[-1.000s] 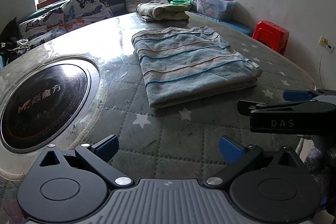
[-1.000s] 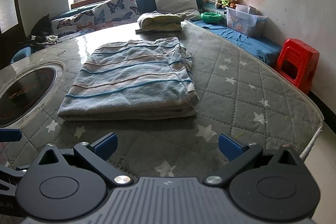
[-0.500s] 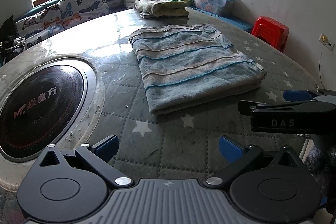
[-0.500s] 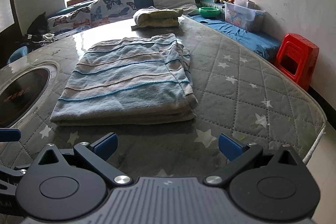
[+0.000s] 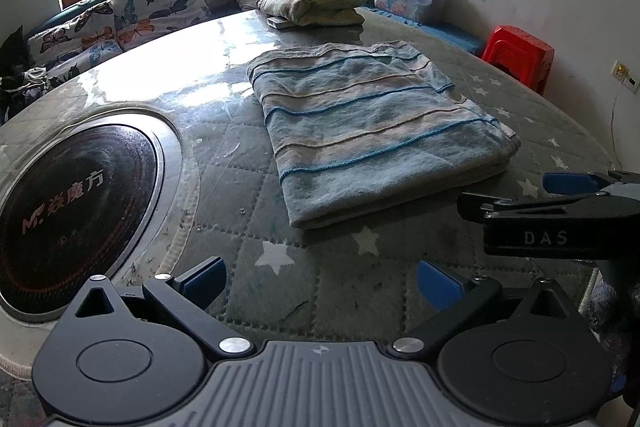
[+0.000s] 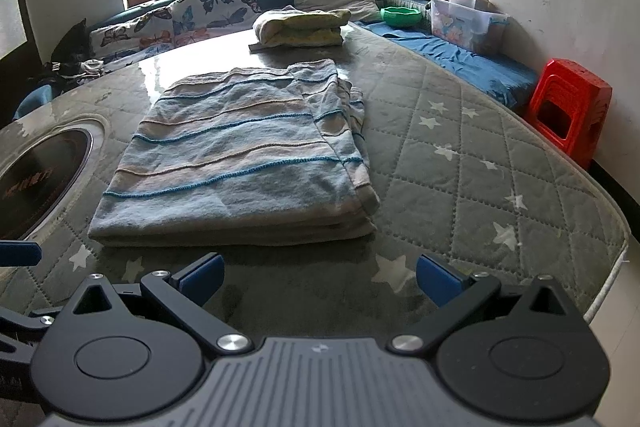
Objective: Fold towel
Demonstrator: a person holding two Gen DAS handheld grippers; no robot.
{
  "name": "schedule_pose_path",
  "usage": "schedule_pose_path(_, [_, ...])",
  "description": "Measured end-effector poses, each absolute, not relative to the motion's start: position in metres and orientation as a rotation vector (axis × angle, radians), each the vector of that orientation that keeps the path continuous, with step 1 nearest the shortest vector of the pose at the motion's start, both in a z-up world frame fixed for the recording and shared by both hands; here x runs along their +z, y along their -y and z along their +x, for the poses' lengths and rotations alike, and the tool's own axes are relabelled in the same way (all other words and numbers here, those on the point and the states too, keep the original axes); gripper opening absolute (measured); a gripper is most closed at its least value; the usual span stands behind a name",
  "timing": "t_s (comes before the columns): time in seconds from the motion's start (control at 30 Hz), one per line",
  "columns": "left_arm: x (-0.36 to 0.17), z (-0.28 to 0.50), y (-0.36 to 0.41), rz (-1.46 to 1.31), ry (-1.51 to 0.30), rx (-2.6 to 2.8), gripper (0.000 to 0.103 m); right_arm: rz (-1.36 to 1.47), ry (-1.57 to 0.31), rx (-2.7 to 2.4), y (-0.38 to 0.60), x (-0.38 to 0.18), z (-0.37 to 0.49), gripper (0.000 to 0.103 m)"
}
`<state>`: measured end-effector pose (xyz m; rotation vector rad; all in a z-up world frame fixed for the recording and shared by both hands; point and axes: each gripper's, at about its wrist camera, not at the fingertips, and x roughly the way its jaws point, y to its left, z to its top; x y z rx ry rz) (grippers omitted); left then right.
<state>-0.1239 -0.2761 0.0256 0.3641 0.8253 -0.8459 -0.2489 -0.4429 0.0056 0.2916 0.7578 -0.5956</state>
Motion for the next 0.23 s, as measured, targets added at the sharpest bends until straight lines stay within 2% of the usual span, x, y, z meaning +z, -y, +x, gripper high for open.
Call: schedule_pose_path(0.23, [0.0243, -0.1181, 0.2797, 0.362, -0.834, -0.836, 0.103, 0.298, -0.765, -0.604, 0.4473, 0.0019, -0.2462, 0.103])
